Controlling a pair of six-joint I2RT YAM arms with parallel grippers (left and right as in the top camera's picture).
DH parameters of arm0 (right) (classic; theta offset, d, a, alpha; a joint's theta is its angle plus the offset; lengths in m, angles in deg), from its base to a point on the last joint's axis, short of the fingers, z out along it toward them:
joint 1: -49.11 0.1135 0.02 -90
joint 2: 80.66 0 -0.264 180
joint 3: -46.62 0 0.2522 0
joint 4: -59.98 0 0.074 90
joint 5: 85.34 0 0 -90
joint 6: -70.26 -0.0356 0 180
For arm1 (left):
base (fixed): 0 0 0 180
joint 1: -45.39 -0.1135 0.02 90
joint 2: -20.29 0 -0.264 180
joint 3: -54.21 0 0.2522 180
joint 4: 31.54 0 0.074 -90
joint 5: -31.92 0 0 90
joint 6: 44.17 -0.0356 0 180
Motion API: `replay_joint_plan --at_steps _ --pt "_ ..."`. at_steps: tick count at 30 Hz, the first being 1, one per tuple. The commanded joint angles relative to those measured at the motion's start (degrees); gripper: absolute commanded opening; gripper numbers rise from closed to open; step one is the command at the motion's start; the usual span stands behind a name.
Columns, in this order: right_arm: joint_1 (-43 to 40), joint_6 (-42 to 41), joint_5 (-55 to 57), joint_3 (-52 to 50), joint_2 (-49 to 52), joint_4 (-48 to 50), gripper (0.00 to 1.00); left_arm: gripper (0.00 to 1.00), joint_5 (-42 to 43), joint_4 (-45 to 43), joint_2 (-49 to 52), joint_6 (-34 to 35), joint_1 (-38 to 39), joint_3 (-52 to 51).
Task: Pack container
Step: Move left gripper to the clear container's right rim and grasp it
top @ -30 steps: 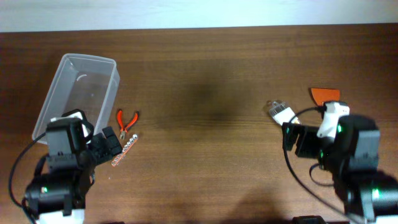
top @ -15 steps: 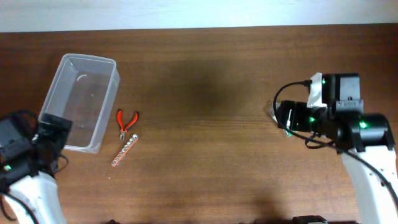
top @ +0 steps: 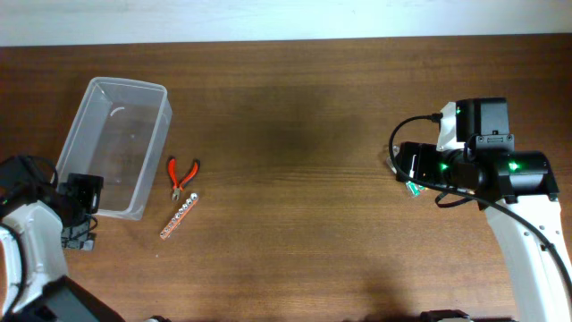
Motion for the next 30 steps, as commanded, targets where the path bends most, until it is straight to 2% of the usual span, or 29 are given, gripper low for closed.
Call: replay_joint_plan --at_steps 1,6,11,14,23,30 --pt "0.3 0.6 -0.1 1.4 0.2 0.1 0.99 0.99 -0.4 -0.2 2.5 0.7 -0.2 1.0" --pt "0.3 0.6 -0.1 1.4 0.2 0.1 0.99 1.00 -0.4 -0.6 3.7 0.7 -0.2 1.0" --pt "0.3 0.6 -0.1 1.4 0.2 0.1 0.99 0.90 -0.4 -1.2 3.7 0.7 -0.2 1.0" --pt "0.3 0.6 -0.1 1.4 0.2 0.1 0.99 0.74 -0.7 -2.1 3.7 0.7 -0.2 1.0" --pt "0.3 0.6 -0.1 1.4 0.2 0.1 0.99 0.73 -7.3 -5.3 3.9 0.7 0.9 0.9" --pt "0.3 0.6 -0.1 1.4 0.2 -0.1 0.99 0.72 -8.0 -7.4 6.4 0.7 3.1 0.9"
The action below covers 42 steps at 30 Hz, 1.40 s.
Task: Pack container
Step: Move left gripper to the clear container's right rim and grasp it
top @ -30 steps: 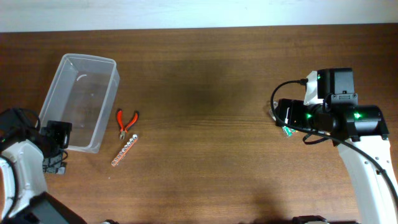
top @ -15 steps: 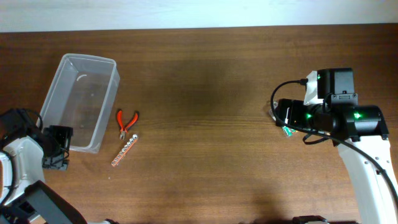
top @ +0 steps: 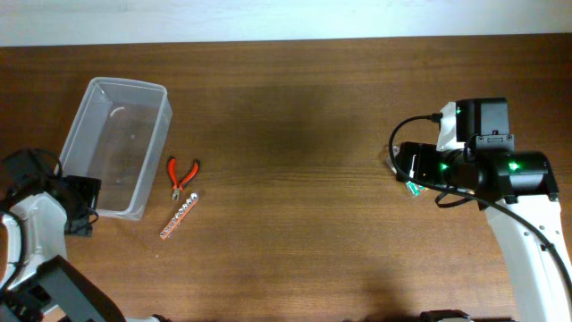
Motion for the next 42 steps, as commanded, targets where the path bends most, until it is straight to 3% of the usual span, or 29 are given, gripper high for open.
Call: replay_joint_plan --at_steps 1,11,16,19,22,27,30,35,39,42 --pt "0.3 0.6 -0.1 1.4 0.2 -0.3 0.99 0.72 -1.7 -0.5 2.6 0.3 1.4 0.9" --pt "0.3 0.6 -0.1 1.4 0.2 -0.9 0.99 0.72 -1.1 -1.2 5.4 0.3 2.0 0.9" --pt "0.3 0.6 -0.1 1.4 0.2 -0.9 0.99 0.64 0.4 -1.2 5.4 0.3 2.1 0.9" --pt "0.3 0.6 -0.1 1.4 0.2 -0.9 0.99 0.54 1.3 -1.2 5.4 0.3 2.0 0.9" --pt "0.3 0.6 -0.1 1.4 0.2 -0.9 0.99 0.52 1.9 -1.2 5.4 0.3 2.0 0.9" --pt "0.3 0.6 -0.1 1.4 0.2 -0.9 0.99 0.40 3.0 -1.2 5.4 0.3 2.0 0.9" --pt "0.3 0.6 -0.1 1.4 0.2 -0.9 0.99 0.24 3.2 -1.1 5.4 0.3 2.1 0.9" --pt "0.3 0.6 -0.1 1.4 0.2 -0.9 0.99 0.21 5.8 -1.2 5.4 0.3 2.0 0.9" --pt "0.3 0.6 -0.1 1.4 0.2 -0.9 0.99 0.02 6.0 -1.2 5.4 0.3 2.0 0.9" --pt "0.3 0.6 -0.1 1.4 0.2 -0.9 0.99 0.02 6.0 -1.2 5.2 0.3 2.0 0.9"
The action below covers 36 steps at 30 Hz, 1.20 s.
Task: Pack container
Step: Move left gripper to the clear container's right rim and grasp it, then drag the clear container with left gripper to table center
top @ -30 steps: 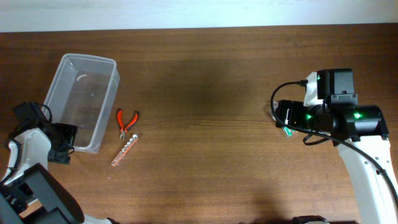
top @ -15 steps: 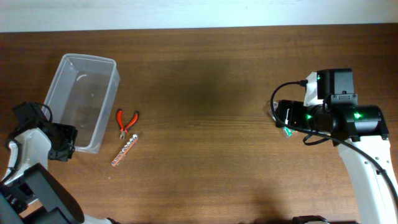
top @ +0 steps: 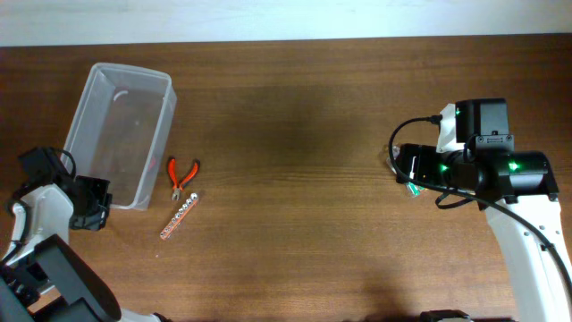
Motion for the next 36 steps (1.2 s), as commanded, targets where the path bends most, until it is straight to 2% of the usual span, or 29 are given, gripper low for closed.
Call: replay_joint_plan --at_steps 1,6,13,20,25,32,36 --pt "0.3 0.6 -0.1 1.4 0.2 0.0 0.99 0.02 1.1 0.0 -0.1 -0.1 0.2 0.9" --pt "0.3 0.6 0.2 1.4 0.2 0.4 0.99 0.02 2.1 -0.1 -2.4 -1.4 0.2 2.1" --pt "0.1 0.6 4.3 2.6 0.0 1.0 0.99 0.02 4.1 0.6 -7.8 -12.7 4.3 7.6" --pt "-5.0 0.5 4.3 6.9 -0.6 0.2 0.99 0.02 4.1 2.7 -13.3 -24.6 17.5 12.3" --pt "-10.6 -0.1 4.2 8.5 -0.6 -2.7 0.99 0.02 2.8 8.1 -13.6 -30.4 31.2 12.4" --pt "-15.1 0.0 3.6 8.5 -0.6 -5.0 0.99 0.02 -15.0 12.3 -10.9 -31.1 49.2 11.8" --pt "-15.2 0.0 3.6 8.5 -0.6 -5.8 0.99 0.02 -16.9 12.4 -6.8 -31.1 52.6 11.8"
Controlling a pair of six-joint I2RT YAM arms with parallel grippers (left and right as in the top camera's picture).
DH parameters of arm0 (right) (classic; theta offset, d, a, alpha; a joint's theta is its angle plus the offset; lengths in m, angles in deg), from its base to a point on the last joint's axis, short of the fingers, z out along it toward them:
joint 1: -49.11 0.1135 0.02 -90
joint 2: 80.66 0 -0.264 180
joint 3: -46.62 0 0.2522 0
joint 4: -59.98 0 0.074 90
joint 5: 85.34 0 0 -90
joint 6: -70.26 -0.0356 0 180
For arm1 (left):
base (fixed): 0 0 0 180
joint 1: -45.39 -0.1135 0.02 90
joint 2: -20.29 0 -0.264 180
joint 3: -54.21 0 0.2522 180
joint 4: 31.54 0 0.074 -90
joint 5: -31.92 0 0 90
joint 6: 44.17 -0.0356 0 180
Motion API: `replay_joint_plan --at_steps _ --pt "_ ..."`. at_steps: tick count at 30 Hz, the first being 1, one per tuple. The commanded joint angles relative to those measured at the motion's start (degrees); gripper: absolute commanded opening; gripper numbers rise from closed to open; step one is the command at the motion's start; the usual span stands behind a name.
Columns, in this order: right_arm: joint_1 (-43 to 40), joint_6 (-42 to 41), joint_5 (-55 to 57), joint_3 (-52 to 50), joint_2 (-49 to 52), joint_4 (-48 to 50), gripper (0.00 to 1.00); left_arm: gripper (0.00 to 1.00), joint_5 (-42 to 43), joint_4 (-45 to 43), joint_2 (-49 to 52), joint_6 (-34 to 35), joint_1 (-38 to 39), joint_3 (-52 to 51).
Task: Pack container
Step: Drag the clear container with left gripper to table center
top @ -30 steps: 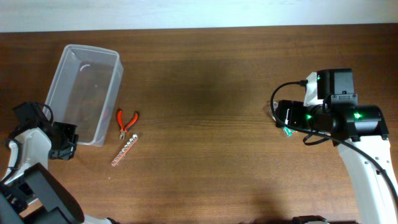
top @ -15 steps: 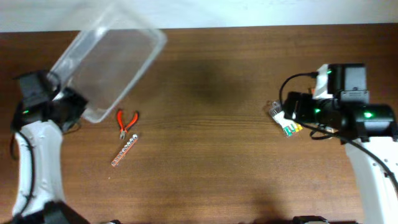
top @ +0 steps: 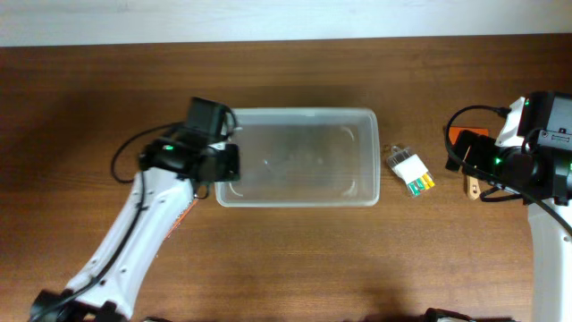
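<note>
A clear plastic container [top: 299, 156] lies empty at the middle of the table, long side left to right. My left gripper [top: 222, 166] is at its left short wall, shut on the rim. A small white card pack with green and yellow pieces [top: 410, 170] lies just right of the container. Farther right is my right gripper [top: 463, 163], apart from the pack; its fingers do not show clearly. The red pliers and the strip of bits are hidden under my left arm [top: 156, 224].
An orange piece [top: 458, 135] and a tan piece [top: 471, 187] show beside the right wrist. The table's back edge meets a white wall along the top of the view.
The container went from the far left to the table's middle and turned lengthwise, with my left gripper at its end. My right arm shifted right, uncovering the card pack.
The container first stood at the far left, with my left gripper near its front corner and my right gripper over the card pack. The left gripper then closed in on that corner and the container shifted slightly. Now the container lies mid-table beside the uncovered pack.
</note>
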Motion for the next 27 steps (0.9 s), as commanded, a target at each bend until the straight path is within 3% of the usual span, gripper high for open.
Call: replay_joint_plan --at_steps 1,11,27 --pt "-0.4 0.0 0.3 1.2 -0.6 -0.7 0.99 0.02 -5.0 -0.2 3.8 -0.7 0.8 -0.2" --pt "-0.4 0.2 0.3 1.2 -0.6 -1.7 0.99 0.02 -5.1 -2.4 13.9 -0.7 0.8 -0.2" --pt "-0.4 0.5 0.3 1.2 -0.6 -1.9 0.99 0.06 -5.7 2.5 15.0 -0.6 0.8 -0.4"
